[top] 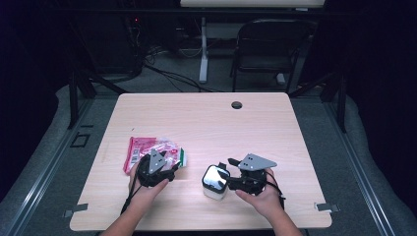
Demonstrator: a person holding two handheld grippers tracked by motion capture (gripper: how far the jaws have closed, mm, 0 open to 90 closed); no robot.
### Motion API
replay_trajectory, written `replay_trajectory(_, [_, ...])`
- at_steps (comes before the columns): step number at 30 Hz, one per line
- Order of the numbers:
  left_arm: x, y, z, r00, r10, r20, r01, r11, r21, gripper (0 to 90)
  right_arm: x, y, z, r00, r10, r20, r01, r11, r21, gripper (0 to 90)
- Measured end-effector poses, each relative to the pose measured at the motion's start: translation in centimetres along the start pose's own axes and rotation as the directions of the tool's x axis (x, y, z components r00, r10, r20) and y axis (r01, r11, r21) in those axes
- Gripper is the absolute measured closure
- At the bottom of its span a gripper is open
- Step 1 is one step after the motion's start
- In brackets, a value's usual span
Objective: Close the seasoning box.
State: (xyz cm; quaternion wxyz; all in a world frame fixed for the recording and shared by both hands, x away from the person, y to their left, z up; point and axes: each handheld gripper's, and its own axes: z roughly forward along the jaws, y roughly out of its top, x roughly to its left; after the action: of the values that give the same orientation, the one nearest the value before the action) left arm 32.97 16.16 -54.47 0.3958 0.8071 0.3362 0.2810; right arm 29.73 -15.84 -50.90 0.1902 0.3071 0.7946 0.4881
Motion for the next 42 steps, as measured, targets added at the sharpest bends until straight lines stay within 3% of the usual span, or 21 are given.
replay_trajectory(17, [0.1, 0.0, 0.0, 1.0, -0.003, -0.003, 0.003, 1.0, 0.001, 35.7, -2.1, -0.5, -0.8, 0.9942, 0.066, 0.085, -0.064, 0.998, -0.026, 43.5])
replay_trajectory(24, [0.1, 0.0, 0.0, 1.0, -0.005, -0.004, 0.005, 1.0, -0.001, 35.8, -3.0, -0.9, -1.0, 0.9891, 0.07, 0.129, -0.068, 0.998, -0.015, 43.5])
replay_trajectory(31, [0.3, -0.1, -0.1, 0.9999, -0.011, -0.01, 0.011, 0.9999, -0.004, 35.8, -4.4, -1.9, -1.2, 0.9767, 0.113, 0.182, -0.112, 0.994, -0.015, 43.5])
replay_trajectory(36, [0.2, -0.1, 0.0, 1.0, -0.006, -0.007, 0.006, 1.0, 0.002, 35.8, -5.6, -3.2, -0.8, 0.9617, 0.149, 0.23, -0.156, 0.988, 0.016, 43.9])
replay_trajectory(42, [0.2, -0.2, 0.1, 0.9999, -0.01, -0.009, 0.01, 0.9999, 0.003, 35.8, -6.5, -3.9, -0.8, 0.9481, 0.19, 0.255, -0.2, 0.98, 0.015, 44.0])
